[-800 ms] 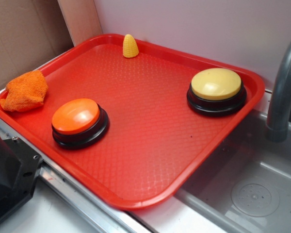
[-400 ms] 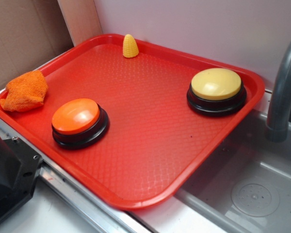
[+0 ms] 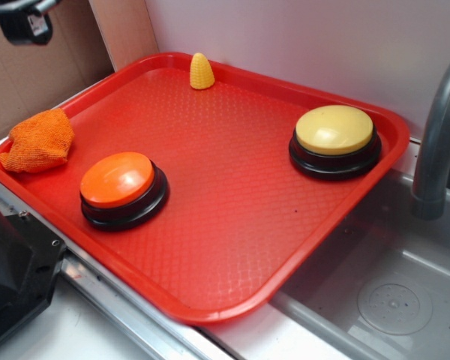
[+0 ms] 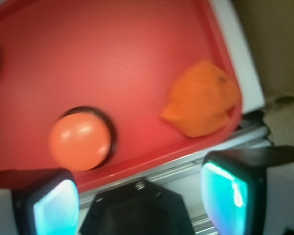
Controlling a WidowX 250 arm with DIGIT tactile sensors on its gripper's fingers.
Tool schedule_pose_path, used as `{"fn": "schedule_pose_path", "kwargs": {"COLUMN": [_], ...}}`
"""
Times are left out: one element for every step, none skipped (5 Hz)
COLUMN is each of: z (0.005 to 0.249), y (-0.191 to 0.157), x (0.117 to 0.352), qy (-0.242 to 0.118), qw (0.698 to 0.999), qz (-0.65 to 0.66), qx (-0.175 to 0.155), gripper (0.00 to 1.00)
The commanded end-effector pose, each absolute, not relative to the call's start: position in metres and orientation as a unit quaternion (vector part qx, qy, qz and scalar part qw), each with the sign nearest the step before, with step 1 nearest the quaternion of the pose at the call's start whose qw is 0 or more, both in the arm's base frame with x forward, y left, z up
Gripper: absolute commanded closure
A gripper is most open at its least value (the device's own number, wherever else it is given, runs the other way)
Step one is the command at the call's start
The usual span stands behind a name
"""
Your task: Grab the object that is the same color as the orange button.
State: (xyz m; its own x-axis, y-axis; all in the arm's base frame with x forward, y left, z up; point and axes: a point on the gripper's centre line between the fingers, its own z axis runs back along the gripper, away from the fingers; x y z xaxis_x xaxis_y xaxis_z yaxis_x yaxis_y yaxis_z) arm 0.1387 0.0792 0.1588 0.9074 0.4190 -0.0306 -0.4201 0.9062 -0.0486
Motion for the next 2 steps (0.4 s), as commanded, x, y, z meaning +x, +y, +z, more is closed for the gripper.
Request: {"fn": "schedule_pose_path", "kwargs": {"z": [0.124, 0.101], "y": [0.145, 0.149], "x": [0.123, 0.128], "qy": [-0.023, -0.044], "qw": [0.945, 0.940], "qz": [0.326, 0.339], "qx": [0.011, 0.002], "gripper": [0.00, 0.00]}}
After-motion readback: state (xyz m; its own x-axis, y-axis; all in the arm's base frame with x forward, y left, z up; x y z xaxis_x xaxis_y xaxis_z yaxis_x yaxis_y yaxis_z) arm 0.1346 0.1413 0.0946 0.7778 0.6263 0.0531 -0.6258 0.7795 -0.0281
